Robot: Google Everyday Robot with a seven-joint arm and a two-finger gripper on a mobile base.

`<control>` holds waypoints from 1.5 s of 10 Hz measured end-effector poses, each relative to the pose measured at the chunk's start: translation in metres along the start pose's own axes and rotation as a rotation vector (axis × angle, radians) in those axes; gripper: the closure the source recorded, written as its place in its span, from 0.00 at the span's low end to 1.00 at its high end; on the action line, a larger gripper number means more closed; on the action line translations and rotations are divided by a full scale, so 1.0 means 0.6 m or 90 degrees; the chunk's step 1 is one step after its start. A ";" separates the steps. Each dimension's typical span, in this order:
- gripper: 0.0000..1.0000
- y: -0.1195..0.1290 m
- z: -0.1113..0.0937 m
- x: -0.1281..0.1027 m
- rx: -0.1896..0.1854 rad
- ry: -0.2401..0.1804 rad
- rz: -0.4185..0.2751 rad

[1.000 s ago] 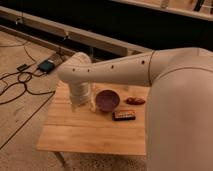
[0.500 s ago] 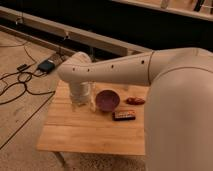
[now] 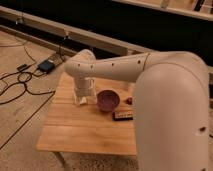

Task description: Wipe the white sponge on the table

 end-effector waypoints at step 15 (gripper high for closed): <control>0.35 0.065 0.200 -0.168 0.019 0.025 -0.159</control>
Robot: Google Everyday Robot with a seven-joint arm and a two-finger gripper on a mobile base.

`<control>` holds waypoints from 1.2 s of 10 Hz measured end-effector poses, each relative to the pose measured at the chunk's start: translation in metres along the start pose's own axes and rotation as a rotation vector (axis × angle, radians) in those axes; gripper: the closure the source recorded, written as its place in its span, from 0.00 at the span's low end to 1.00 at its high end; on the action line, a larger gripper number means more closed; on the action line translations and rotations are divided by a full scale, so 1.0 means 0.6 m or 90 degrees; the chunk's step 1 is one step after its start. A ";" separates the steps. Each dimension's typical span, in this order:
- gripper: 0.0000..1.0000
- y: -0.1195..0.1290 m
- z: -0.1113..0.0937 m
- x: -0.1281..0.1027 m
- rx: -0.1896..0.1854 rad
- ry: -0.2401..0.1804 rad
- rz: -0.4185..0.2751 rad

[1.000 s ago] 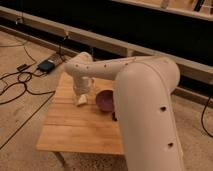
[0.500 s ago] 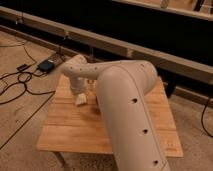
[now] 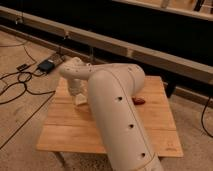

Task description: Wipe the white sponge on the table

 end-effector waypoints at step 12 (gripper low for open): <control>0.96 -0.008 0.029 -0.012 0.012 0.024 -0.001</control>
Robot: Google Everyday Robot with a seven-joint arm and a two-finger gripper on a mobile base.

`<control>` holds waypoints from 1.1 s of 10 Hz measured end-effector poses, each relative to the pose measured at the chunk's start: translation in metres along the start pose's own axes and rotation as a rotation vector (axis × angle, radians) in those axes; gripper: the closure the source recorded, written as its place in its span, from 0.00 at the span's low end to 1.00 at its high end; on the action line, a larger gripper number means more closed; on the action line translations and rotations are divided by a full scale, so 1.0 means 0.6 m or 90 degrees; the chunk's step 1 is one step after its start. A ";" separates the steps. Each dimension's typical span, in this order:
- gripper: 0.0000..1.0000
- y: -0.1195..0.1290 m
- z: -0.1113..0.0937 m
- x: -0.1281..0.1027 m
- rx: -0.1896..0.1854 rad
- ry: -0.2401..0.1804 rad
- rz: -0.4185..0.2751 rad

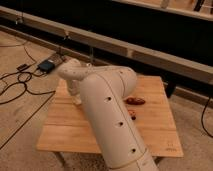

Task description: Wipe the white sponge on the table

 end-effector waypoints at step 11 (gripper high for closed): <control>0.96 0.004 0.009 -0.012 -0.029 0.072 0.007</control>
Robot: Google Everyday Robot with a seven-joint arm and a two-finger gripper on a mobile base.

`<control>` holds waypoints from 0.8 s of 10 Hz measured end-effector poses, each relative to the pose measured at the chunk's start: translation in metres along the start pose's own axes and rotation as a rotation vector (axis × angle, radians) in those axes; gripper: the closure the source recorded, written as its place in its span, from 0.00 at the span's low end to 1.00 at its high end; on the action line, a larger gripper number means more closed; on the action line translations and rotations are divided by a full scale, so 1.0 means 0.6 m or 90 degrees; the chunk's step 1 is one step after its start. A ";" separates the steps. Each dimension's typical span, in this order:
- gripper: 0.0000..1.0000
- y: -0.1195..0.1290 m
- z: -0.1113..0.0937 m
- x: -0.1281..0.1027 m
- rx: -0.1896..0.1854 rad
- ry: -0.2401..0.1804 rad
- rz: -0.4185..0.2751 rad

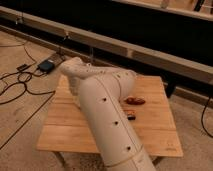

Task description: Wipe the white sponge on the table

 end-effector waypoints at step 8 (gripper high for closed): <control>0.96 0.134 -0.028 0.033 -0.046 0.037 -0.100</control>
